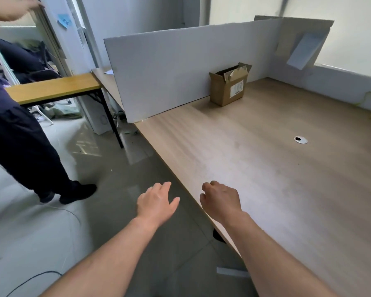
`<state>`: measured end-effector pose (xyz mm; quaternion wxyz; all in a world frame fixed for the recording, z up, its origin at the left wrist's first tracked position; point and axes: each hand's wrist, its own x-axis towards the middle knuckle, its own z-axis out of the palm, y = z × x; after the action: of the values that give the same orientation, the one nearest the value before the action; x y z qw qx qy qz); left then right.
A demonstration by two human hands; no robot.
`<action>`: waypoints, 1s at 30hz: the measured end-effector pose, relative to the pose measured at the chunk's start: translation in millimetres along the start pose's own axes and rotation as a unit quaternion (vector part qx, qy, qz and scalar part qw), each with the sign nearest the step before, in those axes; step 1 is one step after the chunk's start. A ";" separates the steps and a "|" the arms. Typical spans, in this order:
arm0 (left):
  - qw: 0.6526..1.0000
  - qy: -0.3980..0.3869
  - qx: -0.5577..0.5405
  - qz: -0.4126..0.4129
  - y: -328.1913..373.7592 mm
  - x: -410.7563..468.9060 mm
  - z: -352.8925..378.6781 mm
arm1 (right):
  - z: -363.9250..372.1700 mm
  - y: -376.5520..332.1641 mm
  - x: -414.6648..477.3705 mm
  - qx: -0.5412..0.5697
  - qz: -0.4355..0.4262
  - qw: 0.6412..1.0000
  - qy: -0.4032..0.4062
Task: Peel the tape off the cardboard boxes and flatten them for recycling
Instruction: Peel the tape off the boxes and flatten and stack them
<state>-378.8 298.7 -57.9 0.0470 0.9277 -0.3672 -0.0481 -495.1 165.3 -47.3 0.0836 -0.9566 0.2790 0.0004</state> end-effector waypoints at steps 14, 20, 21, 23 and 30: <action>0.997 0.005 -0.031 0.073 -38.6 190.9 -18.9 | -11.1 -10.4 184.8 -0.034 0.039 0.998 0.035; 0.991 0.018 -0.018 0.133 -66.2 303.5 -51.8 | -28.1 -23.5 281.5 -0.037 0.090 0.994 0.059; 0.989 0.020 -0.015 0.145 -67.8 320.7 -55.5 | -30.3 -23.7 294.6 -0.038 0.099 0.993 0.061; 0.985 0.026 -0.009 0.172 -66.3 353.6 -60.6 | -34.1 -21.0 316.4 -0.041 0.116 0.990 0.064; 0.969 0.011 -0.050 0.242 -27.8 448.4 -58.1 | -40.3 27.0 371.3 -0.024 0.181 0.982 0.054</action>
<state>-27.4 14.4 -28.3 0.1076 0.8083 -0.5773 -0.0430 -197.8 -61.7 -29.6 0.0443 -0.8909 0.4512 -0.0295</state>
